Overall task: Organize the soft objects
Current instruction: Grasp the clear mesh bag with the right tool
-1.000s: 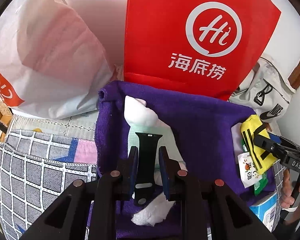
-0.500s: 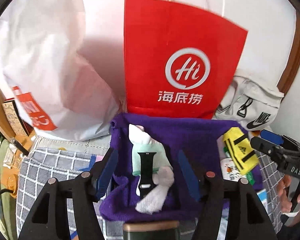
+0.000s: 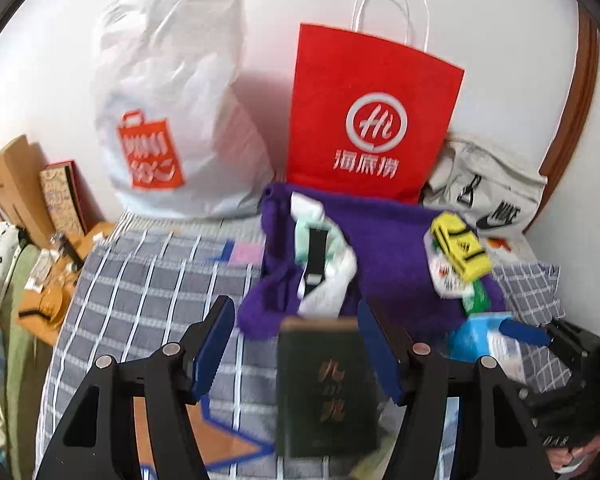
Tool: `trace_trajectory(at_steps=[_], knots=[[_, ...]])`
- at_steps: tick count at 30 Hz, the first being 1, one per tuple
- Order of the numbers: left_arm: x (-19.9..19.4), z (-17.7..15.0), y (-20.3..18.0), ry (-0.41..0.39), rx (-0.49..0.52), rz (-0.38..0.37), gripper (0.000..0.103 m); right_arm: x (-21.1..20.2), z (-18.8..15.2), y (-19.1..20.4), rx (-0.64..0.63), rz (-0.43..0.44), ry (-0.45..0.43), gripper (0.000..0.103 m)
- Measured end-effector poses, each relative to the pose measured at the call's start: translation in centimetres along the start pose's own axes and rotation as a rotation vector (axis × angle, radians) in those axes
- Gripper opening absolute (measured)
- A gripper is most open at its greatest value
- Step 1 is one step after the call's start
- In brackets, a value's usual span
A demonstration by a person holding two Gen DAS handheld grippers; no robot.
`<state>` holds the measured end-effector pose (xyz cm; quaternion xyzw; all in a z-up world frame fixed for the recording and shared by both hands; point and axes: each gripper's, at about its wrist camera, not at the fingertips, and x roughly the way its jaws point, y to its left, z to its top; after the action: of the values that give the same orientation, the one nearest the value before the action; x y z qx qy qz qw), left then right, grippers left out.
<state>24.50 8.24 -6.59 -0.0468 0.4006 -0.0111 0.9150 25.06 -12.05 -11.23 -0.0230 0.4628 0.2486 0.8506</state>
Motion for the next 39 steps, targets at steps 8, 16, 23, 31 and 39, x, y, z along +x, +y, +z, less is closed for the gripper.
trace_trajectory(at_steps=[8, 16, 23, 31, 39], knots=[[-0.9, -4.5, 2.8, 0.03, -0.053, -0.046, 0.062, 2.4, -3.9, 3.8, -0.053, -0.043, 0.079, 0.067], [-0.1, -6.5, 4.2, 0.058, -0.059, -0.069, 0.062, 5.5, -4.0, 4.5, -0.08, -0.103, 0.15, 0.06], [0.3, -6.6, 5.1, 0.055, -0.079, -0.102, 0.062, 7.1, -3.8, 5.0, -0.098, -0.148, 0.195, 0.06], [0.7, -6.9, 5.4, 0.064, -0.088, -0.127, 0.062, 8.4, -3.1, 5.4, -0.128, -0.133, 0.233, 0.06], [0.5, -7.2, 6.5, 0.067, -0.112, -0.129, 0.062, 10.0, -2.7, 4.7, -0.075, -0.053, 0.29, 0.06]])
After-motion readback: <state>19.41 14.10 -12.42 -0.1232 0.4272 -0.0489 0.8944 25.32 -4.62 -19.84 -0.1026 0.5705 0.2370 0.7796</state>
